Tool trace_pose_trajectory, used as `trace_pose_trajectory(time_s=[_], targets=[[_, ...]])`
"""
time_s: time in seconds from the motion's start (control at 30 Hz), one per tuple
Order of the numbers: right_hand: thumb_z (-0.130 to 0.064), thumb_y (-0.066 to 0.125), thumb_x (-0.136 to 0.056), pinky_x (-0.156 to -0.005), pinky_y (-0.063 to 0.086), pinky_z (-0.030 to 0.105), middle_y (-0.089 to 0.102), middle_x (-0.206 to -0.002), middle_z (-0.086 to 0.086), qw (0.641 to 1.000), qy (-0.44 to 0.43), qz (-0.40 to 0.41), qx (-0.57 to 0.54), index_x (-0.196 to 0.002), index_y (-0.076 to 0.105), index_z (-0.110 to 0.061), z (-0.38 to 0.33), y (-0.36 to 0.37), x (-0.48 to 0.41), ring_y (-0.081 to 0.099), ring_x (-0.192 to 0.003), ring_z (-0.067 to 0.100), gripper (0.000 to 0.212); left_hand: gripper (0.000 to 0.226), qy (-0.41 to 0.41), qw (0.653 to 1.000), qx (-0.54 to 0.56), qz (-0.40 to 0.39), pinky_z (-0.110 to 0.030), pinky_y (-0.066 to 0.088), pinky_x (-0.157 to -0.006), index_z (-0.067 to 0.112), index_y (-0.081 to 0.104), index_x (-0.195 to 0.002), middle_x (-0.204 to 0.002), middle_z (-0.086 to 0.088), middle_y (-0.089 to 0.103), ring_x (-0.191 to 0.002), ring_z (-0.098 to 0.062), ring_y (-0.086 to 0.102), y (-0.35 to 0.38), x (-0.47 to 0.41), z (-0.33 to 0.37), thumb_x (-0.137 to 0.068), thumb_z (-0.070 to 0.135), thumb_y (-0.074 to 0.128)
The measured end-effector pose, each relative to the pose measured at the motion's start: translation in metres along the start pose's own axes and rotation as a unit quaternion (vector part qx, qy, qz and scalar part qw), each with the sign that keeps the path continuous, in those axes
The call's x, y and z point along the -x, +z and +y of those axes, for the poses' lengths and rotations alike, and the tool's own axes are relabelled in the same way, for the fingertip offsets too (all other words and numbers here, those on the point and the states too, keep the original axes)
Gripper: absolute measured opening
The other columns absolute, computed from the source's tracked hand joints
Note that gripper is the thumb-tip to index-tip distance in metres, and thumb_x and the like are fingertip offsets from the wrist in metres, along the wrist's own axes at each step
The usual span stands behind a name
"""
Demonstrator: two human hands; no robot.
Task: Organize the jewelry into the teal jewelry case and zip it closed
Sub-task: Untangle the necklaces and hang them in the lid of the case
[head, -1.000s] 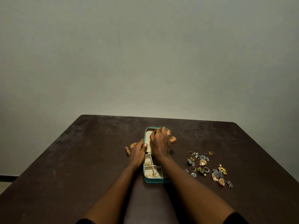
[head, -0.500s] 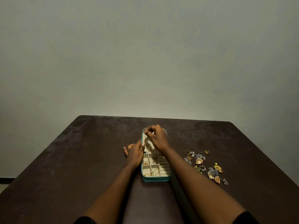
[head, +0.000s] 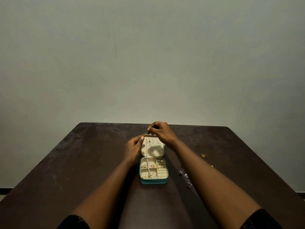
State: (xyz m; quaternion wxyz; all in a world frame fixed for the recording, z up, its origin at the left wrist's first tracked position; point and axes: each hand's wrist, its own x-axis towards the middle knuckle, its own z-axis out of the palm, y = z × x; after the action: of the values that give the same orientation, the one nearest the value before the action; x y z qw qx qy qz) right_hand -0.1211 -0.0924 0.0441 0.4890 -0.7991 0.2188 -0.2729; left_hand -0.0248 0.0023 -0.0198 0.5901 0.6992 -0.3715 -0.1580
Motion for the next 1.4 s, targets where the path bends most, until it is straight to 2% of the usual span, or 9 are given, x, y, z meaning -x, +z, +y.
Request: trace_pose_trajectory(time_s=[0.1, 0.23, 0.33, 0.53, 0.73, 0.87, 1.0, 1.27, 1.4], targets=[[-0.005, 0.054, -0.090, -0.073, 0.046, 0.021, 0.061, -0.079, 0.002, 1.000, -0.010, 0.006, 0.003, -0.093, 0.064, 0.002, -0.009, -0.004, 0.004, 0.057, -0.076, 0.011, 0.012, 0.026, 0.039, 0.999, 0.028, -0.002, -0.002, 0.047, -0.064, 0.004, 0.066, -0.113, -0.097, -0.002, 0.067, -0.082, -0.001, 0.062, -0.002, 0.002, 0.023, -0.092, 0.017, 0.056], [-0.006, 0.054, -0.090, -0.074, 0.046, 0.025, 0.062, -0.075, -0.002, 0.999, -0.024, 0.017, 0.014, -0.085, 0.062, -0.007, -0.021, -0.011, 0.009, 0.057, -0.073, 0.007, 0.009, 0.020, 0.054, 0.997, 0.050, -0.008, -0.015, 0.050, -0.069, -0.003, 0.069, -0.103, -0.084, -0.005, 0.070, -0.064, 0.010, 0.062, 0.000, 0.001, 0.038, -0.085, 0.006, 0.064], [-0.005, 0.052, -0.090, -0.071, 0.044, 0.024, 0.060, -0.074, -0.002, 0.999, -0.027, 0.027, 0.011, -0.086, 0.060, -0.007, -0.031, -0.019, 0.014, 0.054, -0.070, 0.007, 0.009, 0.014, 0.054, 0.997, 0.062, -0.001, -0.022, 0.052, -0.071, 0.001, 0.071, -0.095, -0.076, 0.001, 0.070, -0.062, 0.006, 0.063, 0.000, 0.003, 0.046, -0.085, 0.008, 0.065], [-0.008, 0.045, -0.094, -0.060, 0.042, 0.017, 0.054, -0.078, 0.003, 0.998, -0.003, 0.041, -0.053, -0.091, 0.052, -0.010, -0.048, -0.035, 0.030, 0.054, -0.070, 0.011, 0.008, 0.017, 0.056, 0.996, 0.074, 0.010, -0.029, 0.053, -0.080, 0.003, 0.072, -0.096, -0.086, -0.011, 0.073, -0.080, -0.015, 0.069, -0.002, 0.013, 0.065, -0.084, 0.013, 0.067], [-0.009, 0.044, -0.096, -0.057, 0.048, 0.026, 0.048, -0.072, 0.004, 0.978, 0.058, 0.026, -0.200, -0.090, 0.054, -0.008, -0.062, -0.048, 0.040, 0.046, -0.057, 0.013, 0.011, 0.010, 0.034, 0.988, 0.149, -0.028, -0.026, 0.049, -0.058, 0.008, 0.066, -0.081, -0.059, -0.002, 0.055, -0.044, -0.002, 0.053, 0.001, 0.025, 0.088, -0.089, 0.012, 0.060], [-0.004, 0.047, -0.092, -0.048, 0.040, 0.019, 0.052, -0.071, 0.005, 0.965, 0.101, 0.021, -0.242, -0.088, 0.057, -0.006, -0.071, -0.059, 0.044, 0.042, -0.053, 0.009, 0.012, 0.008, 0.039, 0.989, 0.139, -0.039, -0.021, 0.051, -0.050, 0.014, 0.063, -0.082, -0.067, -0.002, 0.050, -0.054, -0.008, 0.046, 0.005, 0.034, 0.095, -0.088, 0.009, 0.061], [0.003, 0.052, -0.087, -0.047, 0.042, 0.018, 0.059, -0.077, 0.009, 0.952, 0.132, 0.010, -0.275, -0.090, 0.058, -0.005, -0.077, -0.071, 0.053, 0.049, -0.057, 0.011, 0.010, 0.009, 0.036, 0.994, 0.101, -0.035, -0.020, 0.037, -0.048, 0.016, 0.063, -0.086, -0.072, 0.001, 0.054, -0.060, -0.009, 0.043, 0.010, 0.039, 0.093, -0.089, 0.009, 0.059], [0.002, 0.050, -0.085, -0.038, 0.034, 0.013, 0.058, -0.072, 0.003, 0.940, 0.223, 0.000, -0.257, -0.086, 0.056, -0.010, -0.085, -0.092, 0.066, 0.041, -0.052, 0.006, 0.013, 0.011, -0.018, 0.995, 0.089, -0.041, -0.019, 0.032, -0.047, 0.010, 0.065, -0.092, -0.067, -0.002, 0.055, -0.054, -0.011, 0.046, 0.017, 0.047, 0.085, -0.093, 0.013, 0.054], [0.002, 0.050, -0.086, -0.033, 0.027, 0.010, 0.060, -0.073, 0.004, 0.935, 0.258, 0.003, -0.244, -0.080, 0.056, -0.007, -0.087, -0.102, 0.070, 0.039, -0.034, 0.002, 0.013, 0.012, -0.036, 0.994, 0.096, -0.030, -0.019, 0.030, -0.044, 0.008, 0.064, -0.094, -0.063, -0.004, 0.054, -0.049, -0.012, 0.043, 0.015, 0.050, 0.086, -0.093, 0.011, 0.052]])
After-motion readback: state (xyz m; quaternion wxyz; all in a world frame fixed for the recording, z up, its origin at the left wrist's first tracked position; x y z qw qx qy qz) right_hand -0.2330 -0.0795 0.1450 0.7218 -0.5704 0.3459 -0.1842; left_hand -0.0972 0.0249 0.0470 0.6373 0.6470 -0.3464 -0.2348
